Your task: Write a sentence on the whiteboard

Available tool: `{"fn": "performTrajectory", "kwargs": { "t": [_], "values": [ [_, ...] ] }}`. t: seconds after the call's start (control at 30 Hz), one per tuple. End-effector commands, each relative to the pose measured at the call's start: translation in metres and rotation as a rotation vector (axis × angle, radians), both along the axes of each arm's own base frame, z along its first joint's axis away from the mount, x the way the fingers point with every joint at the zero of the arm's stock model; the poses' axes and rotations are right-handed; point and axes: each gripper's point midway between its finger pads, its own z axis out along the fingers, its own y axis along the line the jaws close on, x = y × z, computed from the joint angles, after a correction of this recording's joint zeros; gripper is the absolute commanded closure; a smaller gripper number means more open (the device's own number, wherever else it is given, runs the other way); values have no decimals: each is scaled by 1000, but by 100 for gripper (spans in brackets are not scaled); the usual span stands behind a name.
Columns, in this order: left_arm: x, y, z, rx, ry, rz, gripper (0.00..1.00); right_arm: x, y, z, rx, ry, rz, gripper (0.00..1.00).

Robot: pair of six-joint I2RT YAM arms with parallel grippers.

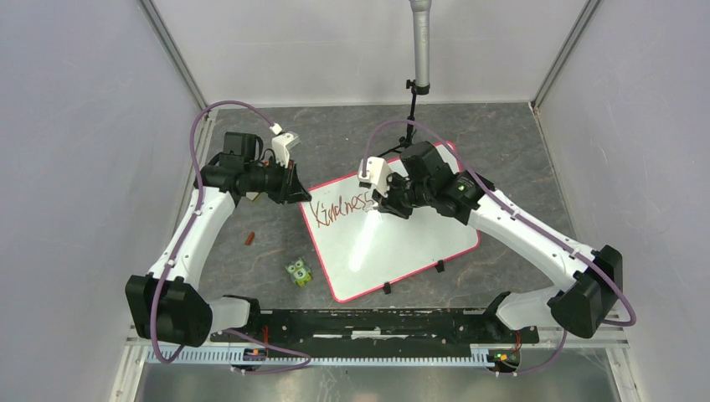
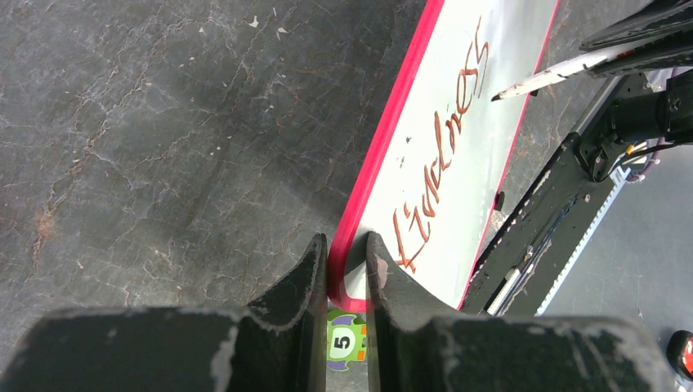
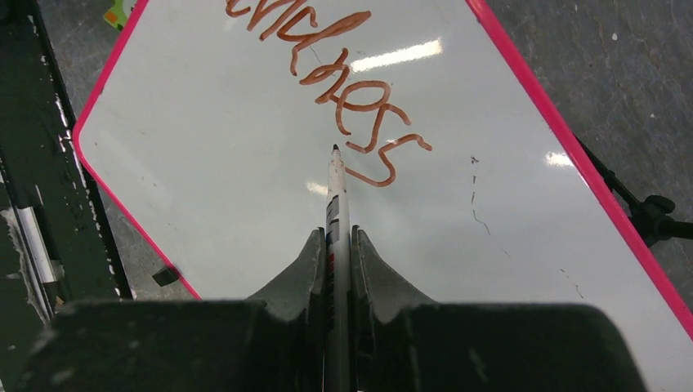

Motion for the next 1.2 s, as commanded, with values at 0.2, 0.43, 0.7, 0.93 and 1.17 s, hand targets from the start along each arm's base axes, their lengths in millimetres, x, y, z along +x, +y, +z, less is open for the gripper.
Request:
{"fn": "performTrajectory", "kwargs": {
  "t": [0.2,0.43,0.7,0.93,1.17],
  "values": [
    [-14,-9,-14,33,30,-78,91,10,-23,45,105,-54,-50,100],
    [-20,-13,-5,9,21,-99,70,23,-42,40,115,-54,-100,100],
    [-24,-18,1,-32,28,-126,61,29,-40,35,116,-52,-105,100],
    [-22,-17,-3,-22,37,-121,67,31,-39,31,108,-40,-104,100],
    [-20,-16,-6,-11,41,-115,77,41,-44,25,72,-55,-151,100]
  ]
}}
